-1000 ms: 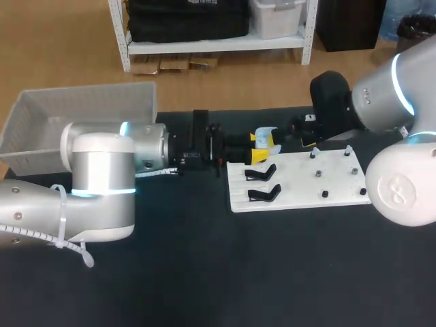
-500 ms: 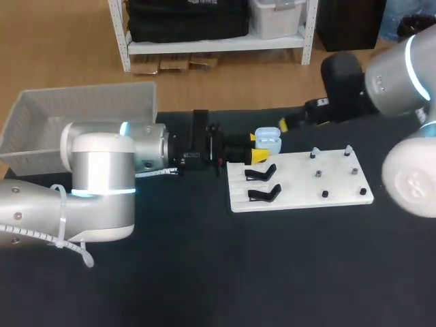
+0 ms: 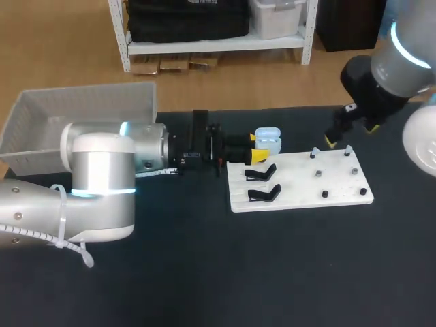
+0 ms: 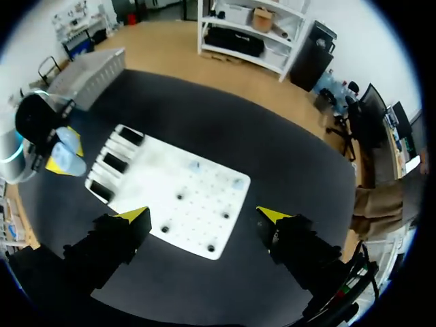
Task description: Pick up each earbud case from the left stands, insert the matching earbuds, close the lid, and place the case in the box.
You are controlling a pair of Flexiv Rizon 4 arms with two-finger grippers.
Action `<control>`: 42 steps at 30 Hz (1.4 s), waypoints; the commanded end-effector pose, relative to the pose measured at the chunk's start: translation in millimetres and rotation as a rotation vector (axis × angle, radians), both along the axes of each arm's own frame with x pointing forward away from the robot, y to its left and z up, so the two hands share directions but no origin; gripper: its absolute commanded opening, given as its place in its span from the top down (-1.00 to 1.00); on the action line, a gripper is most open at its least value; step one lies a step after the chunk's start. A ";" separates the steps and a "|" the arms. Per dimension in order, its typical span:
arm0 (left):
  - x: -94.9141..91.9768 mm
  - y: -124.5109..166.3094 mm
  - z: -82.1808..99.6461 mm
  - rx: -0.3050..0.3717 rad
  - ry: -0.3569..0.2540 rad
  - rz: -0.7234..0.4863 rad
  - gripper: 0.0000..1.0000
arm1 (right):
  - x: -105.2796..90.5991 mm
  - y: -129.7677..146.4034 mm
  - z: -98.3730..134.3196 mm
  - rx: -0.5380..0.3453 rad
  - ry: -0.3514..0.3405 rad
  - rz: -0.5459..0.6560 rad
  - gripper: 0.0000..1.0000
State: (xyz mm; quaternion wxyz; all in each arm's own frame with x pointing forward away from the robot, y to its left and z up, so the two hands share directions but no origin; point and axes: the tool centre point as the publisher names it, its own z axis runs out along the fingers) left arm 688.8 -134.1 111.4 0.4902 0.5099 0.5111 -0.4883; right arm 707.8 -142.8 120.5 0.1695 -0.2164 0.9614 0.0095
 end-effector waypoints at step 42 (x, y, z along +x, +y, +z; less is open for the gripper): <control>-1.7 0.1 -1.2 -0.005 -0.004 0.007 1.00 | 57.4 -25.0 -88.3 -0.248 0.143 -0.141 0.13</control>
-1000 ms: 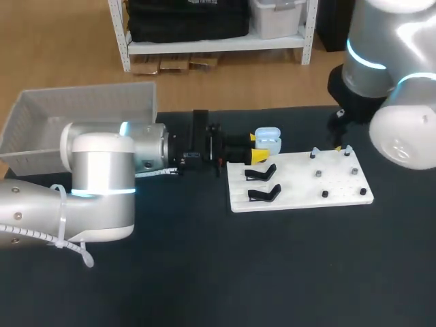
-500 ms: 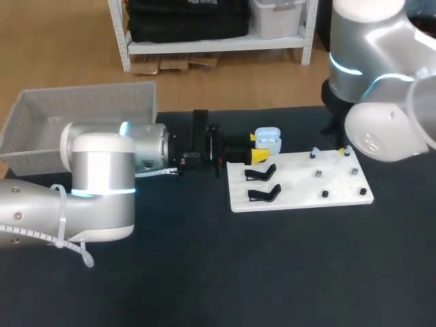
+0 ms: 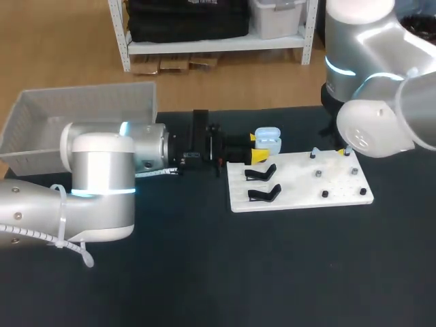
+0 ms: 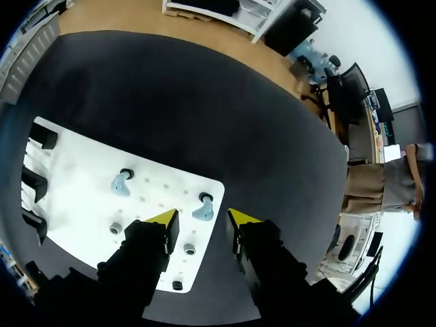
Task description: Pick up each earbud case from the left stands, insert the matching earbuds, close the lid, and place the case in the box.
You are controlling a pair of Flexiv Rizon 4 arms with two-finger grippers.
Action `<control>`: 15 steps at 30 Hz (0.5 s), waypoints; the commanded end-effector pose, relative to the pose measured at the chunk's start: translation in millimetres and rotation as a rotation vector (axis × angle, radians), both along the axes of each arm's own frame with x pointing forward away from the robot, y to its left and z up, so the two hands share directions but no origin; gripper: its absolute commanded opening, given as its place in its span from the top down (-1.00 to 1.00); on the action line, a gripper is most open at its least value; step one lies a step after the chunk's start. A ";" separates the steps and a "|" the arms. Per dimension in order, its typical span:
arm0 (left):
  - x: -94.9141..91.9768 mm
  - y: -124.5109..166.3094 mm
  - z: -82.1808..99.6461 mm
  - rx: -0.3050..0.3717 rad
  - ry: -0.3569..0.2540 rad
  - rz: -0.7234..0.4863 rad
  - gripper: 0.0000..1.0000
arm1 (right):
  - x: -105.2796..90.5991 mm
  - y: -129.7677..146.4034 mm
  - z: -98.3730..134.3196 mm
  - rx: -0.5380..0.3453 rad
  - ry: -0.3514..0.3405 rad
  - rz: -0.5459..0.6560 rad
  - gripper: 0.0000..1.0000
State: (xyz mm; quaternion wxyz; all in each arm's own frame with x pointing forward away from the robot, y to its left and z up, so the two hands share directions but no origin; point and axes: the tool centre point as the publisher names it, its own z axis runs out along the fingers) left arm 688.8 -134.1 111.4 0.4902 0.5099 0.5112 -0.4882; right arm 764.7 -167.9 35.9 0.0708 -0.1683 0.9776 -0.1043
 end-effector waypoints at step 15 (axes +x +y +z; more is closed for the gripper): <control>-1.7 0.1 -1.2 -0.005 -0.004 0.007 1.00 | -0.7 -1.9 -7.5 0.002 -0.017 -0.027 0.31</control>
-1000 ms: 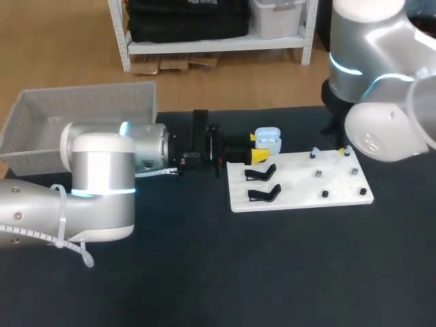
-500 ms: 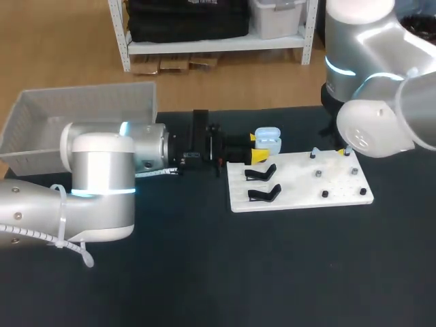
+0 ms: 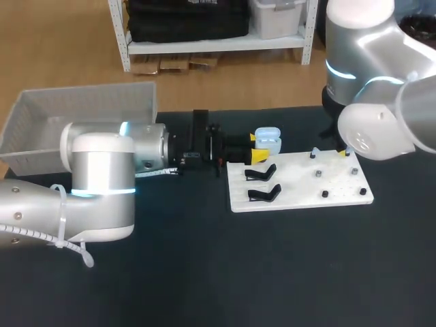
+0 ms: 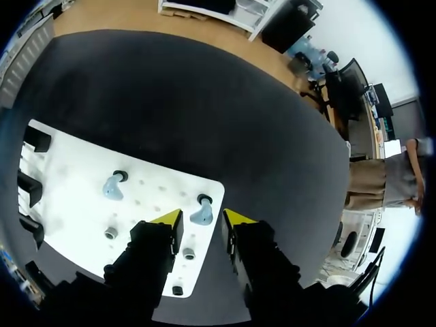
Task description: Pick up each earbud case from the left stands, insert the matching earbuds, close the lid, and place the case in the box.
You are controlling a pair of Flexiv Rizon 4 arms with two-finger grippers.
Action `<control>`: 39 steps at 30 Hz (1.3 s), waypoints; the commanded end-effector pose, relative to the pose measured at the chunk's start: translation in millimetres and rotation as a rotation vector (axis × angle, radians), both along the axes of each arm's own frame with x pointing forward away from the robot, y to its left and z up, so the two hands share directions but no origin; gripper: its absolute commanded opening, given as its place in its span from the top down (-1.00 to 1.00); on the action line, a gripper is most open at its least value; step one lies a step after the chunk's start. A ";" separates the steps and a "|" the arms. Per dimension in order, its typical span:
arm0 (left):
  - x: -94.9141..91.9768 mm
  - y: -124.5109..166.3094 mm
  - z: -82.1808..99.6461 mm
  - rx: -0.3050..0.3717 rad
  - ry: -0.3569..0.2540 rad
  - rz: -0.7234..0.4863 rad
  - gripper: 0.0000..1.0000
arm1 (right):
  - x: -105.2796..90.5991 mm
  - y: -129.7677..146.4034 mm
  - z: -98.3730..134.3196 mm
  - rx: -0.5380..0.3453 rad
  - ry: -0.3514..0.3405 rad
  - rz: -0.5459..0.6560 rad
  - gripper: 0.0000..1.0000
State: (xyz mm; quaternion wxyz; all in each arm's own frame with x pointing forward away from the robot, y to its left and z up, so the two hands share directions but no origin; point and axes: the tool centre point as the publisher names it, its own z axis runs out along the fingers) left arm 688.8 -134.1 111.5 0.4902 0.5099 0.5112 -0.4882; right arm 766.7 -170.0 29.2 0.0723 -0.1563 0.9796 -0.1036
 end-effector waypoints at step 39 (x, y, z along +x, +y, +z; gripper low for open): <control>-1.7 0.1 -1.2 -0.005 -0.004 0.007 1.00 | -10.8 -3.6 10.8 0.008 -0.019 -0.030 1.00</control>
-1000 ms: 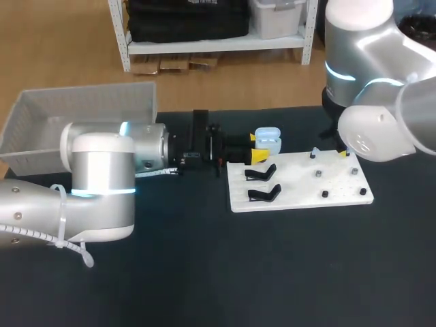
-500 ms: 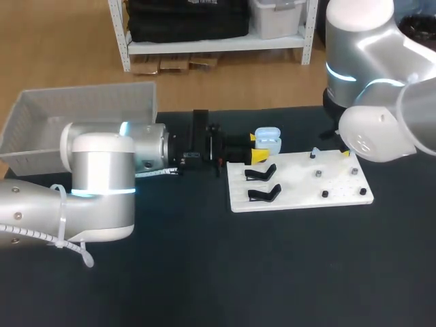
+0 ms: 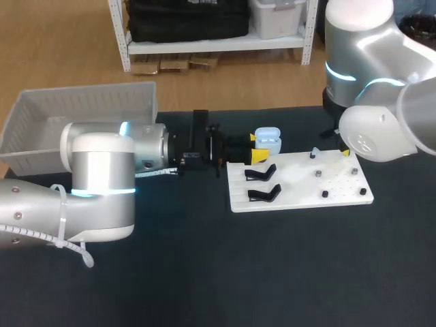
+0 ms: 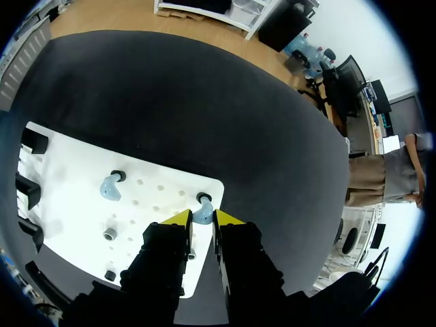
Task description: Pick up each earbud case from the left stands, insert the matching earbuds, close the lid, and place the case in the box.
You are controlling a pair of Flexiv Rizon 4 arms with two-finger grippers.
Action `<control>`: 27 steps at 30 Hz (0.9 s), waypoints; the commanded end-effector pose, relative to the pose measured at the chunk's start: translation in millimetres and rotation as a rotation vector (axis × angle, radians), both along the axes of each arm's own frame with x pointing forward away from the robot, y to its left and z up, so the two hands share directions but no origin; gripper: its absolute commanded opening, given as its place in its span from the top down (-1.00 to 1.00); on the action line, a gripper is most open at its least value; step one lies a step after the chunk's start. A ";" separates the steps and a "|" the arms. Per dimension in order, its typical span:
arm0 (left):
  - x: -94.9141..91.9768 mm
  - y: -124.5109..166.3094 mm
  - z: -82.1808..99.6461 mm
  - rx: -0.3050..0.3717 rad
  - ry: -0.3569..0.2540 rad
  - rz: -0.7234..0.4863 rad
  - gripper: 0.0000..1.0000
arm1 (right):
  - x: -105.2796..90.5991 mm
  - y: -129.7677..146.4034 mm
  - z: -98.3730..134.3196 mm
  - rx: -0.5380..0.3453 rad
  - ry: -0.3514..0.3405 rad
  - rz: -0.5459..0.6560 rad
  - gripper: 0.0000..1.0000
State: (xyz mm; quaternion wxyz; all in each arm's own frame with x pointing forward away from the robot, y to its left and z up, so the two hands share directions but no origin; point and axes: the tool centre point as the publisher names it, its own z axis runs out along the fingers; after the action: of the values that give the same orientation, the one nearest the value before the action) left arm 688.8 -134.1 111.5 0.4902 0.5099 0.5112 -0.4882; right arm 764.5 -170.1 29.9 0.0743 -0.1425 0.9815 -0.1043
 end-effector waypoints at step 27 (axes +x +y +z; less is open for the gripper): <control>-1.7 0.1 -1.2 -0.005 -0.004 0.007 1.00 | -125.4 96.7 159.1 0.171 -0.008 -0.025 1.00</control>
State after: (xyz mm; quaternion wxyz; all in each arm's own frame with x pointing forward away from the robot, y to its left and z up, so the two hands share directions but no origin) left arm 688.8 -134.0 111.5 0.4901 0.5099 0.5113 -0.4882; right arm 659.2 -74.9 178.9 0.0777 -0.1238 0.9890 -0.0227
